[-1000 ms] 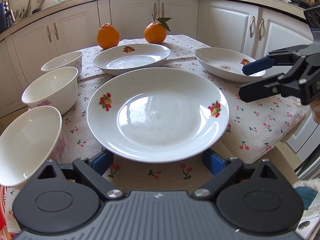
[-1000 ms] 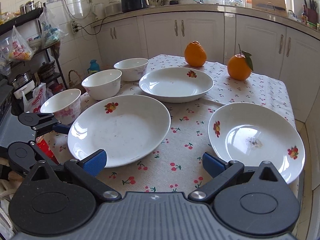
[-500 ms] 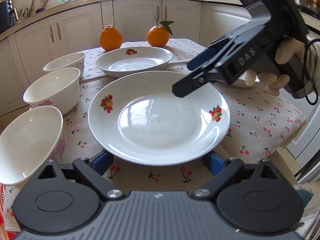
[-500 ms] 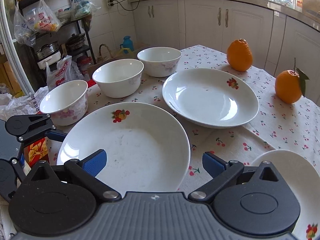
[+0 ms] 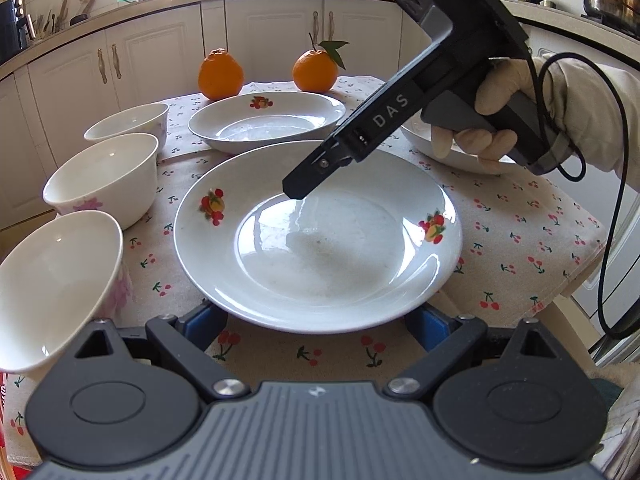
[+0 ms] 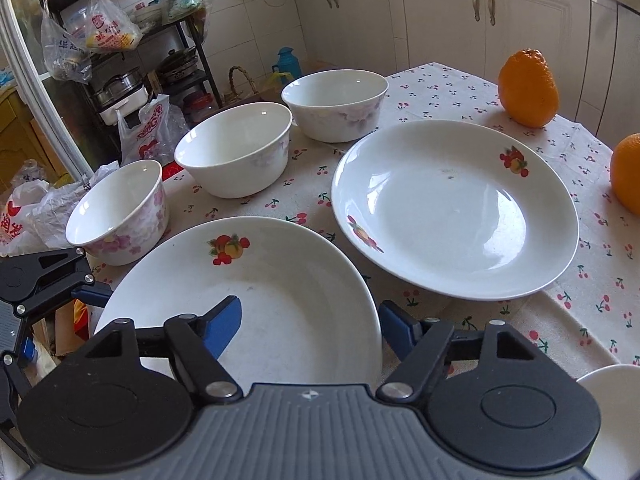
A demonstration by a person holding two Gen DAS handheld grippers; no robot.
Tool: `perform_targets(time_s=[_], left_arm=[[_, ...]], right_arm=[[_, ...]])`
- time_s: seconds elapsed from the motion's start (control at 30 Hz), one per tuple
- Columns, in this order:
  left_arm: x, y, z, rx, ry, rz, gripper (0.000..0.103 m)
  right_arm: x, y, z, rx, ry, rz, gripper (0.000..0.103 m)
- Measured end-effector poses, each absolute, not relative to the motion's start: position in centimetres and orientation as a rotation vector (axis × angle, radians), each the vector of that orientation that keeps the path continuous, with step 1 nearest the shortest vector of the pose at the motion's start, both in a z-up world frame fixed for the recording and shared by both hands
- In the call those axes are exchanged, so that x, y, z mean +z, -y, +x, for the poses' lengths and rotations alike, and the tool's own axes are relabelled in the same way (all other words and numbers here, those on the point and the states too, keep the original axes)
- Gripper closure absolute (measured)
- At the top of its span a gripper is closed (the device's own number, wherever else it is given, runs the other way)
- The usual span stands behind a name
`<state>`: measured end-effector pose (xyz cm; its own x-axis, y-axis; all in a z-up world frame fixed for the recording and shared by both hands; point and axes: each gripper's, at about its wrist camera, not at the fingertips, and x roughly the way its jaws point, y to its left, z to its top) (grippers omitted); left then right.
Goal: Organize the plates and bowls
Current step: 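Grasp the rim of a white flower plate with the right gripper, then lift the held plate with the right gripper over another white plate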
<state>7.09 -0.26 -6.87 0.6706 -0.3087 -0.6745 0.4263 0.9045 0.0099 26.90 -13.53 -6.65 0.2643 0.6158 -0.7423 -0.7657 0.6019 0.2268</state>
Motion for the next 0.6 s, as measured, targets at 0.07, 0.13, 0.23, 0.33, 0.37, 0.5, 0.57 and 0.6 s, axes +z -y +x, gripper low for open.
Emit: perform_targets(time_s=[0.07,0.13,0.23,0.33,0.37,0.5,0.57,0.6], left_arm=[[-6.87,0.3,7.1,-0.419,-0.725,0.174,0.008],[-6.88,0.24,7.16,-0.422,-0.726,0.169,0.008],[-6.87,0.25,7.18,-0.423,-0.726,0.169,0.008],[-6.87,0.25,7.13,-0.424,-0.727,0.168,0.008],[-6.87,0.25,7.13,-0.426,-0.727,0.169,0.008],[-6.83,0.17,7.18,-0.435,-0.729,0.169,0.008],[-6.78,0.13,7.22,-0.44,-0.734,0.172,0.008],[-6.71,0.12,7.28,-0.443,-0.737,0.171,0.009]], right_arm=[[-6.7,13.55,26.99,0.961,-0.914,-0.182,0.025],[-6.68,13.56,27.03,0.966,-0.917,-0.177,0.026],[-6.66,13.57,27.02,0.966,-0.918,-0.174,0.025],[-6.65,13.6,26.89,0.962,-0.918,-0.17,0.025],[-6.64,13.64,26.83,0.96,-0.917,-0.169,0.025],[-6.48,13.79,26.67,0.949,-0.918,-0.157,0.025],[-6.28,13.93,26.51,0.948,-0.914,-0.152,0.025],[-6.16,14.0,26.42,0.947,-0.912,-0.151,0.025]])
